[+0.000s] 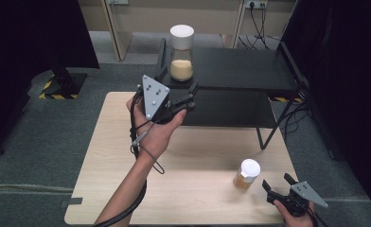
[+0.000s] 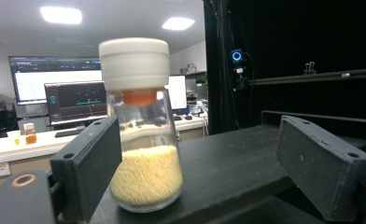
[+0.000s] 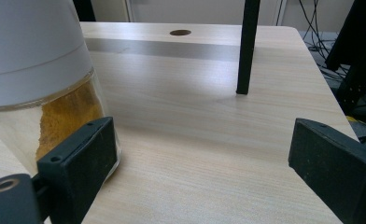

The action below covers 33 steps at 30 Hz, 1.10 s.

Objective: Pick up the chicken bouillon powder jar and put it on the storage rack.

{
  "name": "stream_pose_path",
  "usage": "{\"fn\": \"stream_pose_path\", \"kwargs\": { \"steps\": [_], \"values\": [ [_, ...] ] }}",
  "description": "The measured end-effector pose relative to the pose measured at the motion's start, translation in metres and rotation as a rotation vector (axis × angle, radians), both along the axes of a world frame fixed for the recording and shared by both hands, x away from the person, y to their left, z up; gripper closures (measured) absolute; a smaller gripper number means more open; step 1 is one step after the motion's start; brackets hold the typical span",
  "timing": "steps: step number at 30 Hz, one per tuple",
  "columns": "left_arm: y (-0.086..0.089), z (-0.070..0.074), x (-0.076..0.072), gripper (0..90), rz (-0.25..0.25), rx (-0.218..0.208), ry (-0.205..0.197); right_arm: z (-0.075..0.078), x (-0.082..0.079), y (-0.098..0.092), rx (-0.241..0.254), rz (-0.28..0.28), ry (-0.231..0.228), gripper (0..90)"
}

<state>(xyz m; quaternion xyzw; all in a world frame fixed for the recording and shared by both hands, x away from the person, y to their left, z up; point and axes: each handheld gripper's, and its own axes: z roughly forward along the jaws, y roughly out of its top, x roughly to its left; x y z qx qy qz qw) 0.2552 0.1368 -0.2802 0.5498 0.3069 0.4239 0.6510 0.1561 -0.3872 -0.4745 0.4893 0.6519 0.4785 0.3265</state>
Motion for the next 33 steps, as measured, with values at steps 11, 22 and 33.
{"fn": "stream_pose_path", "kwargs": {
  "steps": [11,22,33],
  "values": [
    [0.006,-0.025,-0.006,14.6,-0.023,-0.005,0.021,0.001,0.0,0.001,-0.008,-0.001,0.001,8.0],
    [0.014,-0.044,-0.011,17.4,-0.025,-0.023,0.032,0.001,0.0,0.001,-0.008,-0.001,0.001,8.0],
    [0.021,-0.063,-0.015,17.8,-0.018,-0.027,0.049,0.001,0.0,0.002,-0.011,-0.001,0.0,8.0]
  ]
}}
